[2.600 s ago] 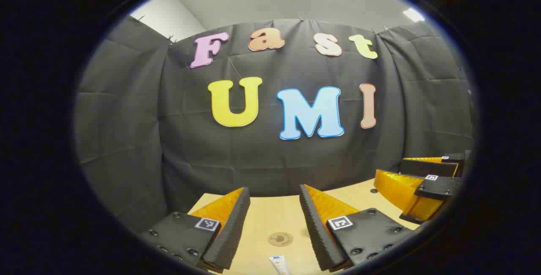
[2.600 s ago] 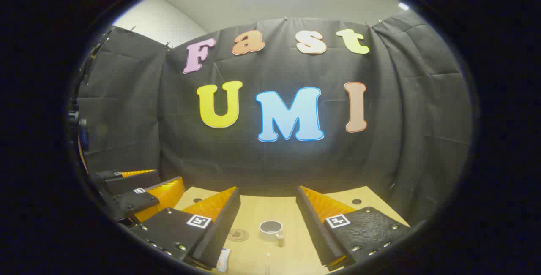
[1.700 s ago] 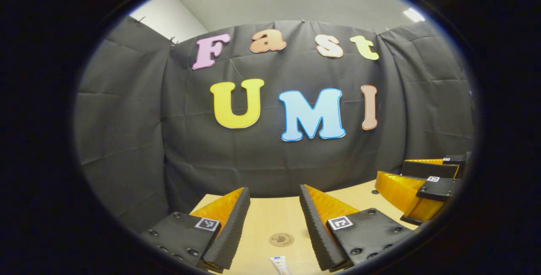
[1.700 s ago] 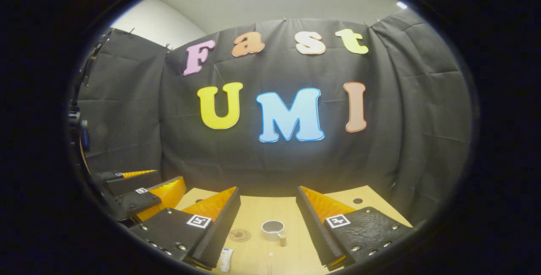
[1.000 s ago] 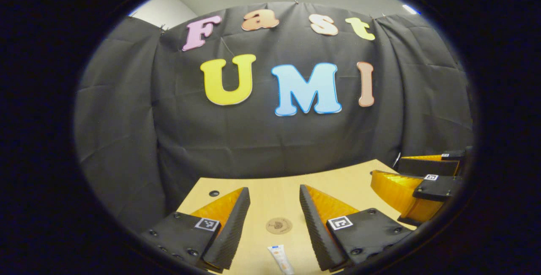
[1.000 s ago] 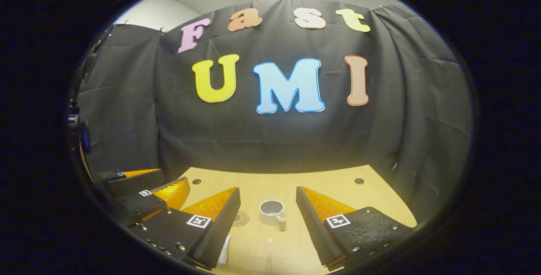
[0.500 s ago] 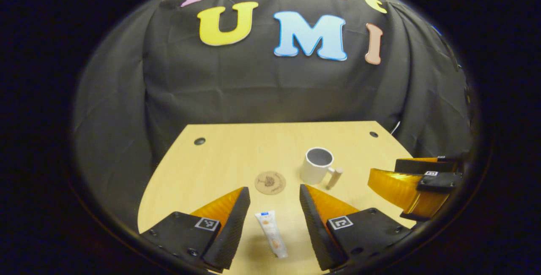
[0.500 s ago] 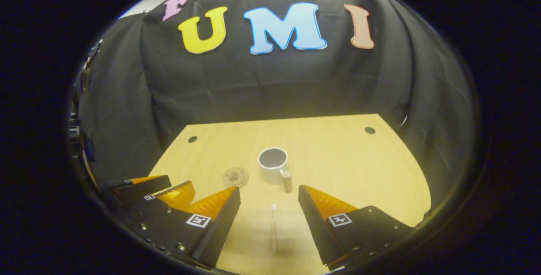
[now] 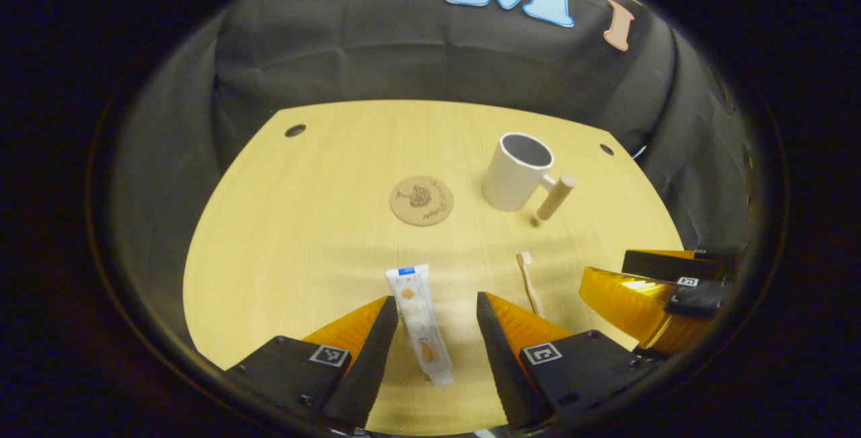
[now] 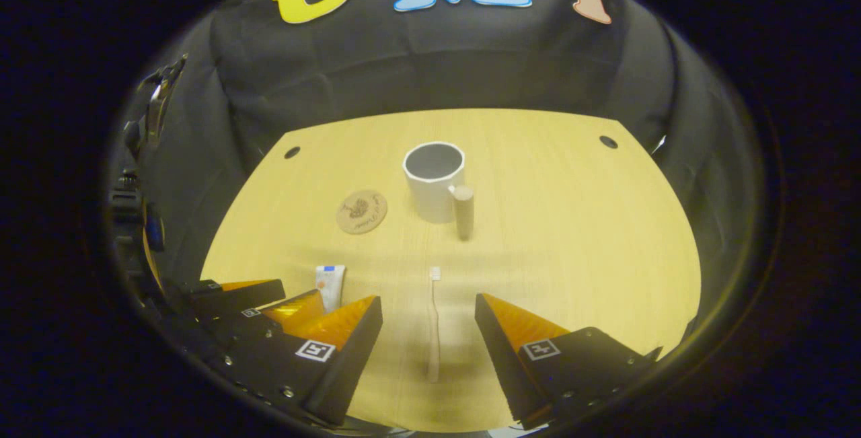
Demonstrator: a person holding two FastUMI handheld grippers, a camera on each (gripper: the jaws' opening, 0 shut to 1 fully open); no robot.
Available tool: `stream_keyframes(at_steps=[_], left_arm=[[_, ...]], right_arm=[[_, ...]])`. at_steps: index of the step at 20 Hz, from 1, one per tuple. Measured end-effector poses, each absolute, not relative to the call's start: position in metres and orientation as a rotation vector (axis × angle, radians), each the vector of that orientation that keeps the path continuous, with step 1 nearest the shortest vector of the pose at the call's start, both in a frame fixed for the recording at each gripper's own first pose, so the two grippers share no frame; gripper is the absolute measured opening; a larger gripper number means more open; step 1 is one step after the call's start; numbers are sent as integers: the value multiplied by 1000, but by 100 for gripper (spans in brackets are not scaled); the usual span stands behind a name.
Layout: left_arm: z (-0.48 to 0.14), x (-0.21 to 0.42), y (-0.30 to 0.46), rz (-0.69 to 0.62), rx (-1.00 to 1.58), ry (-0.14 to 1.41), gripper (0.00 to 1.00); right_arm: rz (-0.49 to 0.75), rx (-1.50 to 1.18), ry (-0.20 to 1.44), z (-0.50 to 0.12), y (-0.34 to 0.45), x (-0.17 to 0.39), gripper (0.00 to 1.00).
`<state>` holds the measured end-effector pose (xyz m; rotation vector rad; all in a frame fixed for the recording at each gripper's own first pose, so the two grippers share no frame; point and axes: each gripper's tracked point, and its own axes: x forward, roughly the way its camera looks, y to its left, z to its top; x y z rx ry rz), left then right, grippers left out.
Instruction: Put the toothbrush and toothpaste on the desktop into the cup, then pick up the cup and place it on the coaster on the desktop.
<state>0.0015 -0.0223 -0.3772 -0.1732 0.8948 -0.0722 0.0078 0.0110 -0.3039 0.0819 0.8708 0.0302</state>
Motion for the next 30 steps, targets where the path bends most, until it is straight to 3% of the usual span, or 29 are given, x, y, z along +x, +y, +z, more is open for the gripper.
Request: stream_keyframes(at_steps=[6, 7, 8, 10, 14, 16, 17, 19, 20, 21, 22, 28, 29, 30], left_arm=[[-420, -9, -22, -61, -212, 1047, 78], [-426, -9, -25, -58, -220, 1064, 75], [-433, -8, -27, -55, -228, 1083, 78], [-443, -9, -27, -46, -240, 1118, 75], [-459, -14, -22, -18, -249, 1188, 79], [-460, -12, -18, -3, -238, 1195, 79], [-462, -11, -18, 0, -229, 1197, 71], [-463, -11, -17, 16, -209, 1210, 70], [-463, -11, -16, 23, -202, 1215, 76], [-465, -12, -14, 33, -191, 1222, 68], [-464, -10, -14, 39, -189, 1221, 76], [-466, -9, -13, 73, -173, 1233, 76], [-466, -10, -13, 73, -172, 1231, 68], [-466, -9, -13, 68, -166, 1237, 76]], right_arm=[[28, 55, 1022, -354, 13, -2, 86], [25, 48, 1043, -359, 13, -3, 86], [25, 44, 1061, -365, 14, -3, 86], [25, 33, 1100, -375, 14, -4, 86], [25, 25, 1176, -391, 15, -6, 86], [17, 22, 1194, -396, 14, -5, 86], [16, 23, 1203, -398, 14, -5, 86], [13, 17, 1223, -403, 14, -5, 86], [13, 12, 1229, -406, 14, -4, 86], [9, 4, 1236, -409, 12, -6, 86], [0, -3, 1241, -411, 10, -4, 86], [-12, -9, 1253, -413, 6, -5, 84], [-13, -11, 1255, -412, 6, -5, 84], [-13, -13, 1256, -413, 5, -6, 82]])
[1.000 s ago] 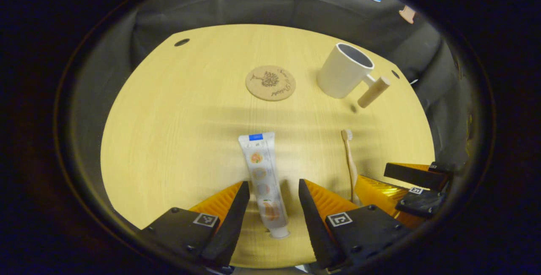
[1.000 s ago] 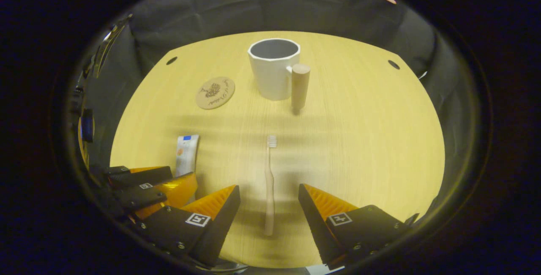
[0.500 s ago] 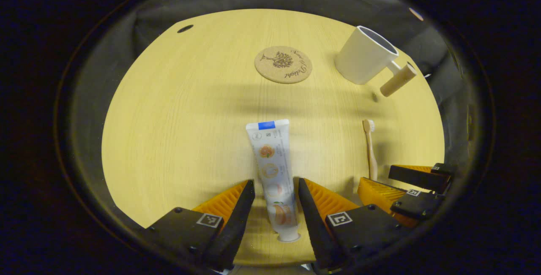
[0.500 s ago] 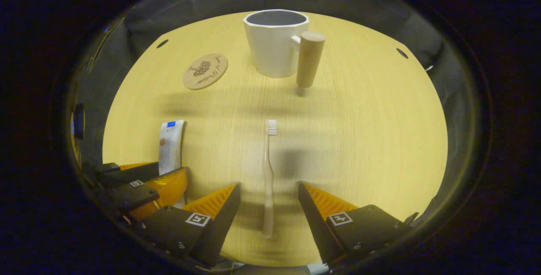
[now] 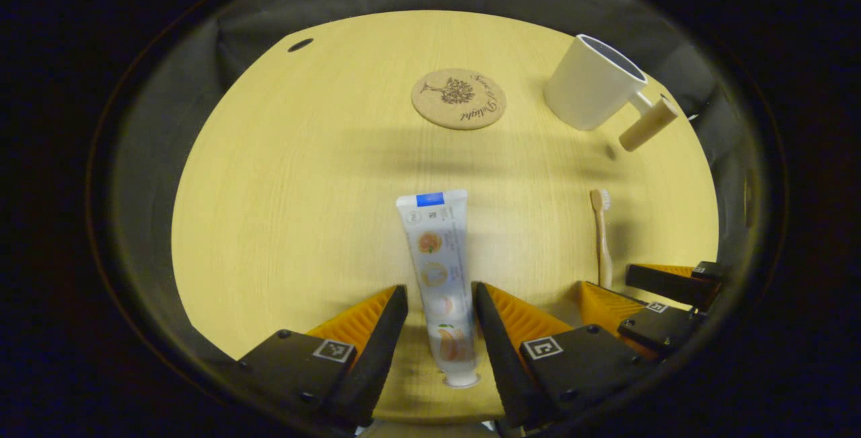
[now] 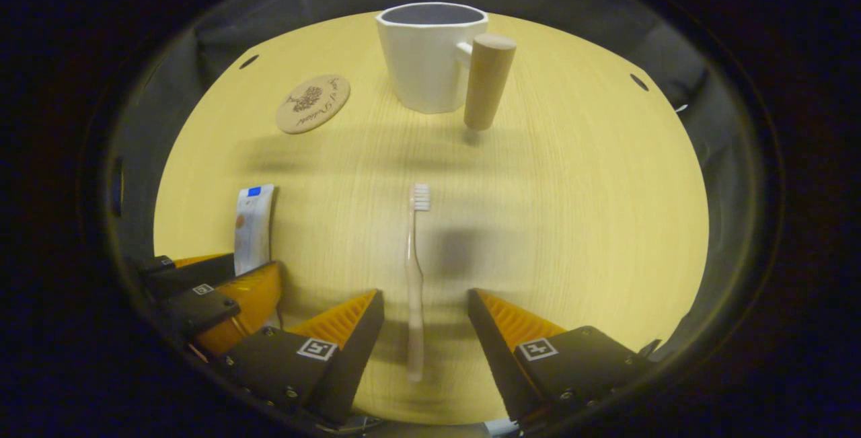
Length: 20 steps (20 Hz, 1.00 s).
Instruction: Put the toothbrush and toothpaste on the desktop into the cup, then pick up the cup and place it on the coaster on the desktop.
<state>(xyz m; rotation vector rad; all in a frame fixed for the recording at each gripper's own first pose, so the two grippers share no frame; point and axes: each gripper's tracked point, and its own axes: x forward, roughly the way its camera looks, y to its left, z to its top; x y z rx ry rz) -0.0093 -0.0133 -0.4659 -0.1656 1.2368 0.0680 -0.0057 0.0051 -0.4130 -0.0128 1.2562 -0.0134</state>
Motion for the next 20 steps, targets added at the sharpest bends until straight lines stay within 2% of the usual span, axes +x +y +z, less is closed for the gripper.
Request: stream_keyframes(at_steps=[1, 3, 5, 7, 9, 10, 11, 14, 15, 17, 18, 19, 20], left_arm=[[-466, -9, -13, 64, -158, 1239, 68], [-466, -8, -13, 61, -159, 1246, 76], [-466, -9, -14, 55, -149, 1251, 75], [-466, -9, -14, 52, -142, 1259, 76], [-467, -10, -15, 48, -139, 1265, 45], [-467, -10, -15, 43, -133, 1271, 59], [-466, -11, -15, 40, -131, 1278, 47], [-468, -16, -13, 51, -131, 1305, 43], [-467, -17, -12, 54, -123, 1303, 30], [-465, -19, -10, 61, -125, 1304, 41], [-465, -20, -11, 65, -125, 1312, 29], [-465, -20, -10, 59, -123, 1313, 23], [-465, -20, -10, 54, -122, 1316, 23]], right_arm=[[-10, -15, 1261, -413, 4, -7, 79], [-11, -28, 1267, -413, 4, -9, 73], [-10, -28, 1277, -413, 4, -11, 57], [-4, -28, 1289, -415, 4, -11, 57], [-22, -29, 1290, -408, 2, -11, 54], [-18, -28, 1296, -413, 2, -11, 20], [-14, -33, 1302, -413, 1, -12, 21], [-7, -31, 1315, -414, 2, -13, 21], [-5, -28, 1317, -413, 2, -12, 21], [-29, -5, 1302, -411, -2, -10, 21], [-37, 12, 1338, -410, -1, -16, 5], [-43, 33, 1329, -410, -2, -12, 5], [-43, 51, 1336, -413, -1, -11, 5]])
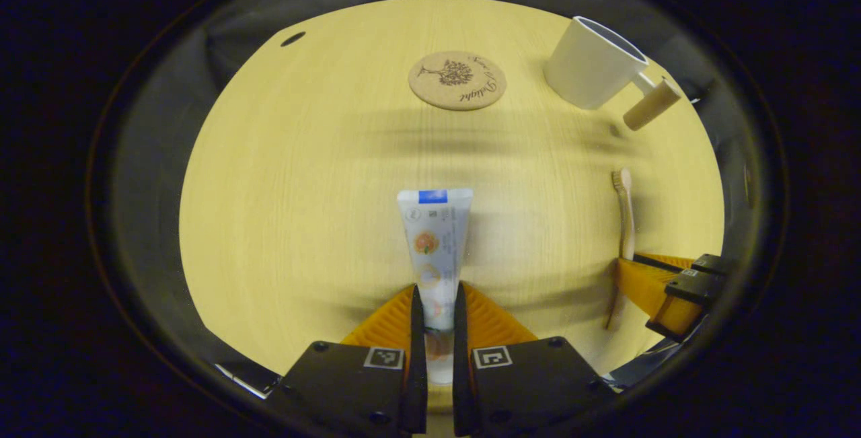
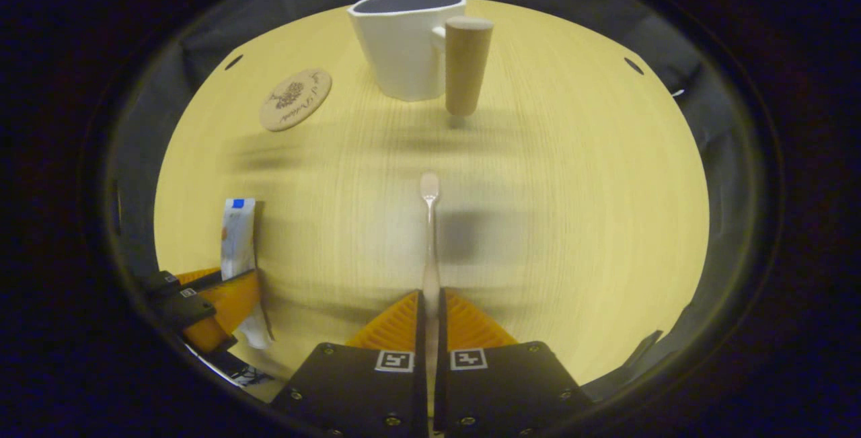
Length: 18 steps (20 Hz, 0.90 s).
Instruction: Put the toothbrush and toothpaste on the desktop into the cup, then pick up the cup and place it on the coaster on the desktop.
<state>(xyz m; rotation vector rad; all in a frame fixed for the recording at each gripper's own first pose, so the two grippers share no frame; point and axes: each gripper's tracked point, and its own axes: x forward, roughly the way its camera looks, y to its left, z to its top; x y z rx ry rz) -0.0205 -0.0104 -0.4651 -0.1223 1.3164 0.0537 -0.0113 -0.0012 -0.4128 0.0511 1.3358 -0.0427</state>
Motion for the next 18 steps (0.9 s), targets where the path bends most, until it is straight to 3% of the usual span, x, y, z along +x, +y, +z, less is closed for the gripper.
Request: stream_keyframes(at_steps=[9, 18], left_arm=[[-465, -26, -7, 57, -153, 1325, 23], [-453, -22, 2, 87, -209, 1294, 23]], right_arm=[[-14, 103, 1306, -403, 0, -12, 5], [32, 173, 1085, -304, 3, 22, 5]])
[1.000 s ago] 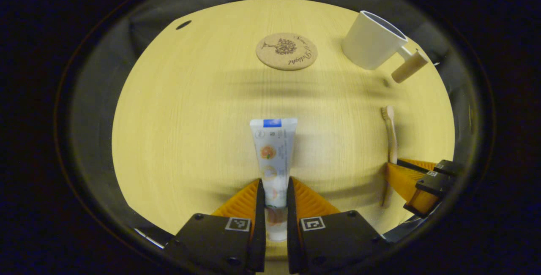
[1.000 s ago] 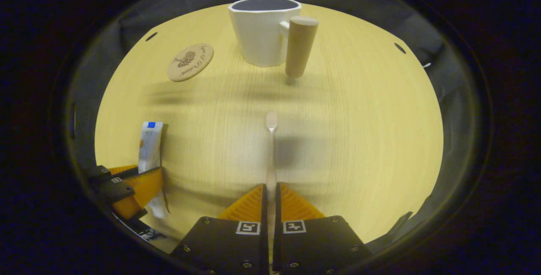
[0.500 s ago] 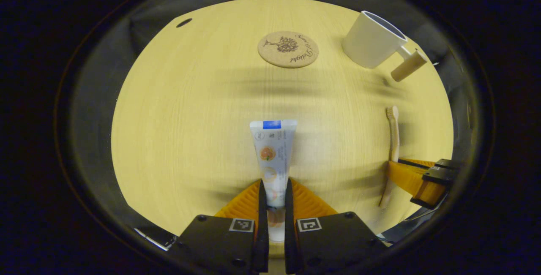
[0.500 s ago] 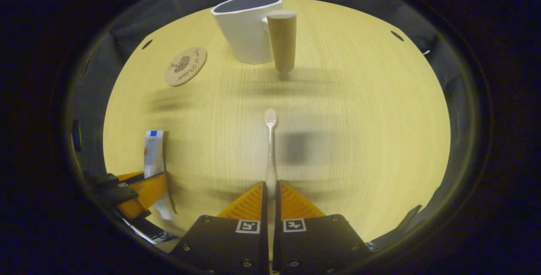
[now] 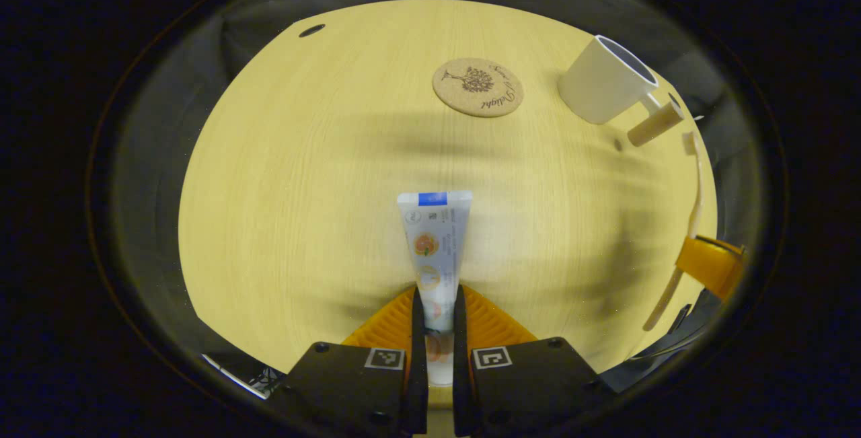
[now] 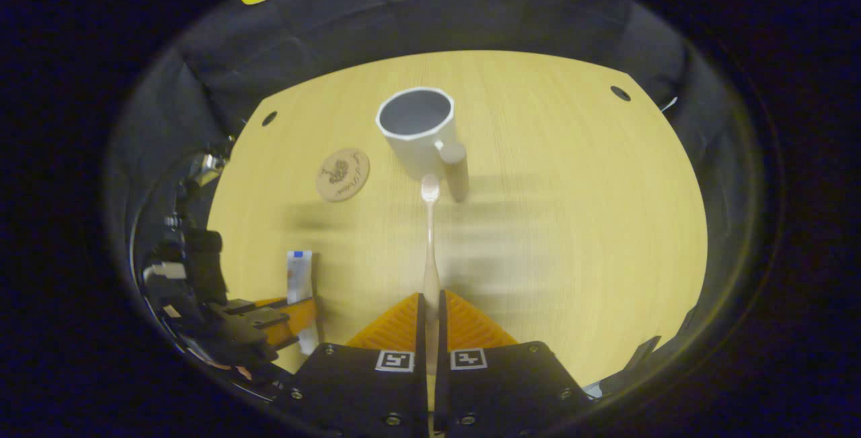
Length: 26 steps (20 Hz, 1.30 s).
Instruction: Put the toothbrush and toothpaste on the desktop into the cup, then pick up the cup and place it on the coaster on the desktop.
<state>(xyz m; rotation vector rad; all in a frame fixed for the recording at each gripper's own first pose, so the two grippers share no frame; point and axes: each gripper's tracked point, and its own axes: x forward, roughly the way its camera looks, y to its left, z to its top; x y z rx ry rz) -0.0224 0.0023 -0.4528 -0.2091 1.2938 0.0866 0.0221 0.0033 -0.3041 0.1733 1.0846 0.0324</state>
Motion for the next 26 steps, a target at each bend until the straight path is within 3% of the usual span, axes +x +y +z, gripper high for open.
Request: stream_keyframes(at_steps=[12, 26], left_arm=[[-447, -26, 5, 95, -231, 1285, 23], [-443, -39, 19, 120, -251, 1292, 23]], right_arm=[[27, 210, 785, -199, -7, 150, 5], [30, 141, 627, -231, -7, 248, 5]])
